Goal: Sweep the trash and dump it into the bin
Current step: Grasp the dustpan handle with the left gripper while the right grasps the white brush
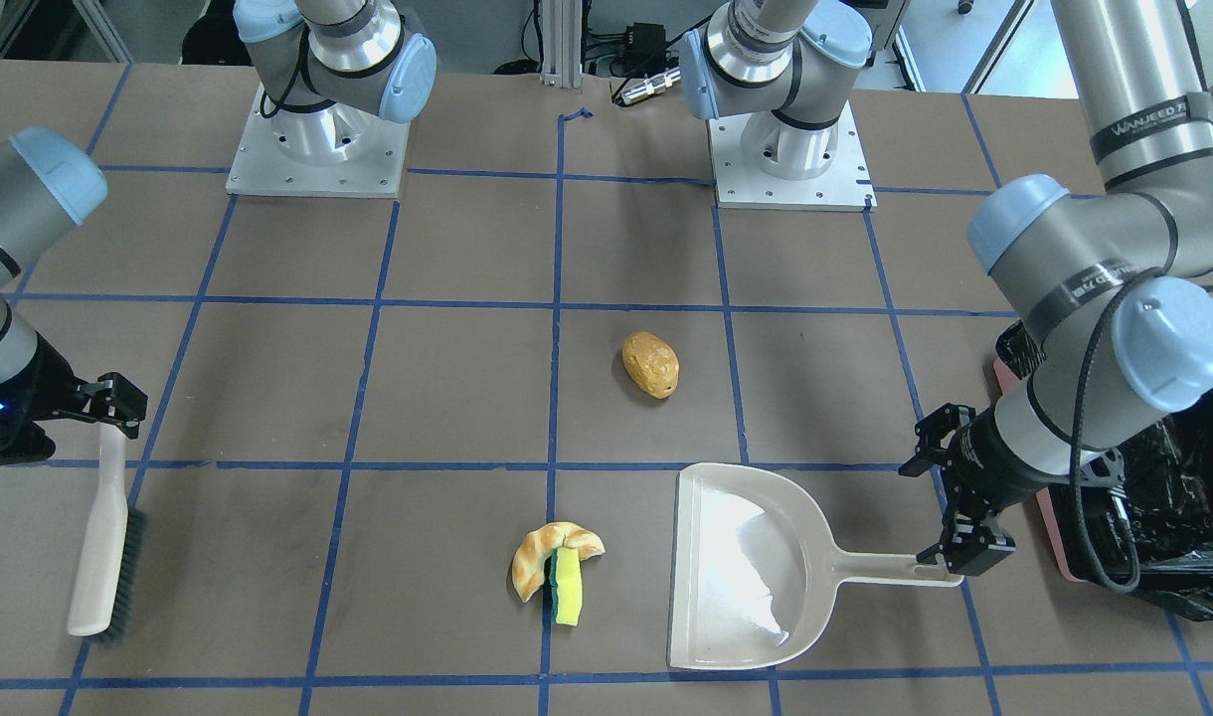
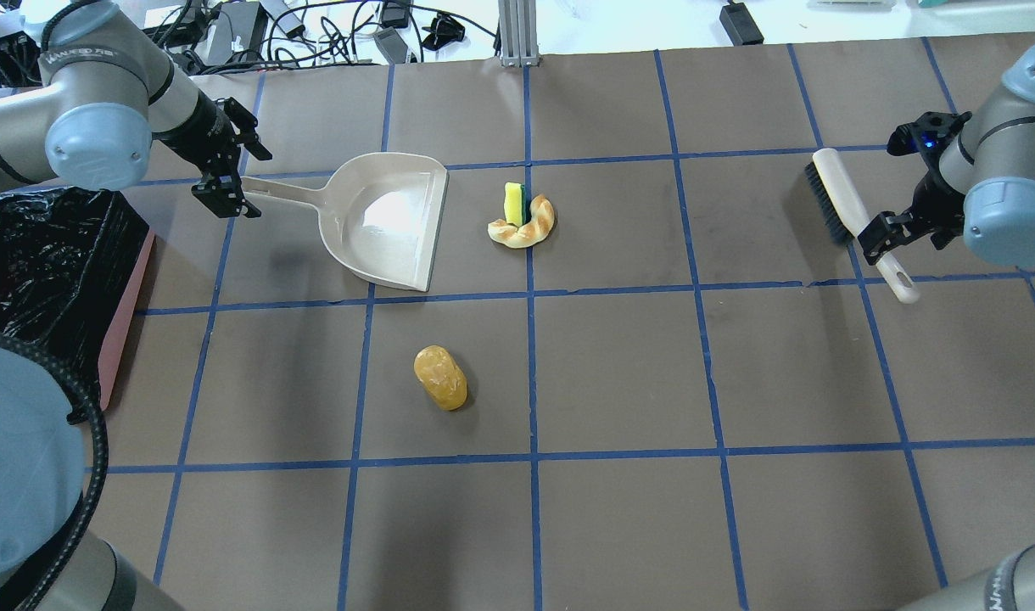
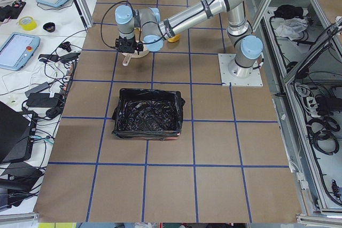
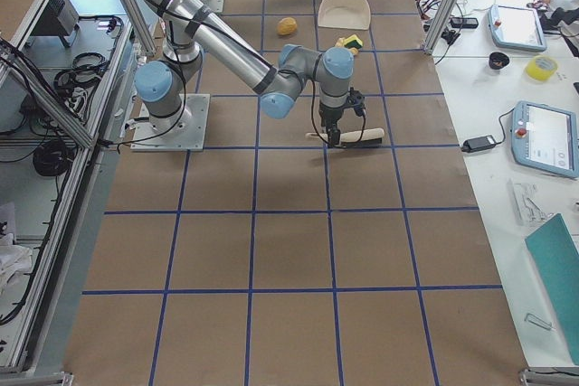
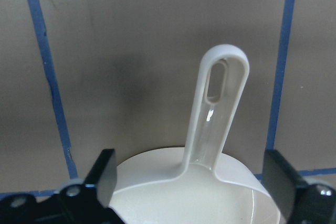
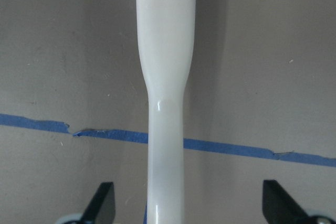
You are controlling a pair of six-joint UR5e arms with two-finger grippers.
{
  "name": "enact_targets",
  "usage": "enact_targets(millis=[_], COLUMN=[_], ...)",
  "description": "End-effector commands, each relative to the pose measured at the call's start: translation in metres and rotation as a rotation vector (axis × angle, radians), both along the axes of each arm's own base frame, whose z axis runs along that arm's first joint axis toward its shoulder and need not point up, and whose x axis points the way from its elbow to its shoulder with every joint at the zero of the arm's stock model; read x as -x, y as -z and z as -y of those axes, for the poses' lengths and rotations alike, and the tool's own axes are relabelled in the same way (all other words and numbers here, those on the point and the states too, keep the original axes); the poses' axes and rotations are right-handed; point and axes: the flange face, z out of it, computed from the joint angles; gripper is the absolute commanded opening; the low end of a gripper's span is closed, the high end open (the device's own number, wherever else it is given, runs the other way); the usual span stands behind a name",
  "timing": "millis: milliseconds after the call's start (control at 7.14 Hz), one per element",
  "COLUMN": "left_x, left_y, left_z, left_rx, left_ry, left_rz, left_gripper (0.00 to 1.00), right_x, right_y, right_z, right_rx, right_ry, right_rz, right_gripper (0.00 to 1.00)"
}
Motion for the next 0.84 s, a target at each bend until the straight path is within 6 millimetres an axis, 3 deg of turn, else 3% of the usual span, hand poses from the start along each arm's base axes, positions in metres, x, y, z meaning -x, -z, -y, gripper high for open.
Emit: enact_targets(millis=[0,280,420,700], left_x=[-0.004,-0.005,-0.006,-0.007], left_y=[0.015,0.031,0.033,0.038], left_z=[0.016,0.021,0.024,0.026], left_rx=[0.052,0.051,0.051,0.046], left_ry=[-0.007,-0.007,-0.007,-0.004], left_rz=[0.011,0.009,0.011,0.011], left_gripper=[1.0,1.0,1.0,0.95], right_x=[-0.004,-0.006,-0.006,-0.004], right_y=[0.01,0.016,0.013,0.01], right_z=[-0.008,-0.014,-0.013,-0.012], right_rx=[-0.013,-0.029,-0.024,-0.022], right_ry=[0.003,0.003,0.001,0.001], right_rz=[0.038,0.037,0.029,0.02], right_gripper=[0.95,0.83,0.61,0.07])
